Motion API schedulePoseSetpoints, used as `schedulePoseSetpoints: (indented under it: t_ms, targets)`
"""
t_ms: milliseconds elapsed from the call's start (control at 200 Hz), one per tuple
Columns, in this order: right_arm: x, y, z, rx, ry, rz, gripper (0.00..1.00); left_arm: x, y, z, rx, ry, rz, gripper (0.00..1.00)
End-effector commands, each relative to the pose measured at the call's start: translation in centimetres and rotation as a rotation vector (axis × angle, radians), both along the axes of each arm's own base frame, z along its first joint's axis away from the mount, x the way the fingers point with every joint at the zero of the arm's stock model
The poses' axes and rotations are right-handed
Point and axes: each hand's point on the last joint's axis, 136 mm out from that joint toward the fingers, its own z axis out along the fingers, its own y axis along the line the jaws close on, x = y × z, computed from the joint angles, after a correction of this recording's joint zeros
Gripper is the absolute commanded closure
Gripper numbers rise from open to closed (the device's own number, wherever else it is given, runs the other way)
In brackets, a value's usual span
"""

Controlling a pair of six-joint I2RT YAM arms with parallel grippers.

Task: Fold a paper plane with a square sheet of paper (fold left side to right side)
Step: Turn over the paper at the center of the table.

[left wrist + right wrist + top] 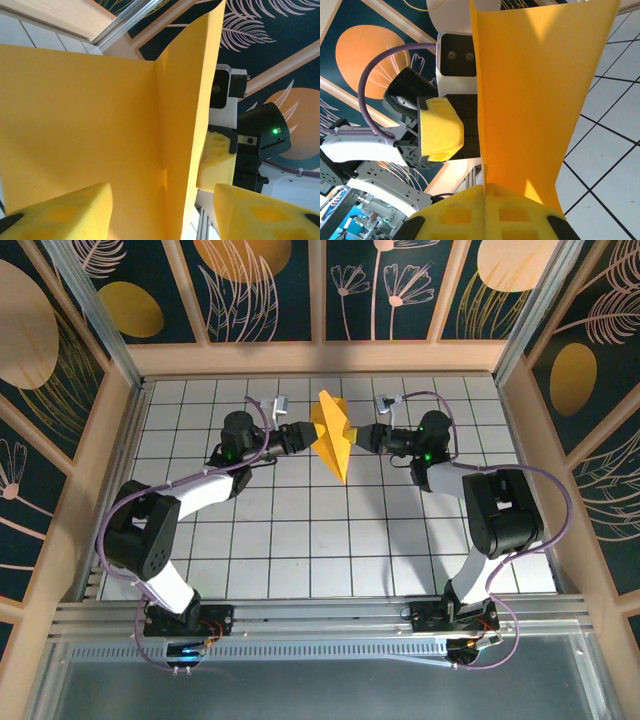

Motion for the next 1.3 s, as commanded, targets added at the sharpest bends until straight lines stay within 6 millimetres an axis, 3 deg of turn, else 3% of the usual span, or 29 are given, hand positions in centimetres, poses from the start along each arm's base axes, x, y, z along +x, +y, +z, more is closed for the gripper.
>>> schedulePoseSetpoints:
  t_ms: [0,150,375,741,886,1031,1201,1291]
  targets:
    - [-1.3,0.4,1.2,0.006,-0.059,0.032,1.00,-0.2,-1.1,1.8,-0.039,-0.061,-0.047,0.47]
    - [-1.2,0.7,0.9,0.003,-0.049,0.032,1.00,-0.4,-1.6,2.0,-0.048,-0.067,-0.064,0.52]
    - [-0.9,0.9,0.7,-0.004,-0.042,0.025,1.00,-0.5,-1.6,2.0,-0.047,-0.070,-0.065,0.75]
    - [-0.1,0.7,0.5,-0.048,-0.053,-0.035,0.98,-0.4,-1.3,1.8,-0.043,-0.070,-0.043,0.98]
    - [0.0,0.3,1.1,-0.061,-0.079,-0.069,0.86,-0.4,-1.2,1.8,-0.049,-0.068,-0.029,1.00]
    - [0.3,-0.9,1.5,-0.101,-0.108,-0.143,0.68,-0.4,-0.9,1.9,-0.054,-0.073,-0.007,1.00]
    - [0.2,-1.9,-0.1,-0.194,-0.090,-0.206,0.49,-0.4,-0.7,2.5,-0.076,-0.085,0.003,1.00]
    - [-0.3,-2.4,-1.1,-0.230,-0.072,-0.228,0.35,-0.5,-0.7,2.8,-0.084,-0.090,0.003,1.00]
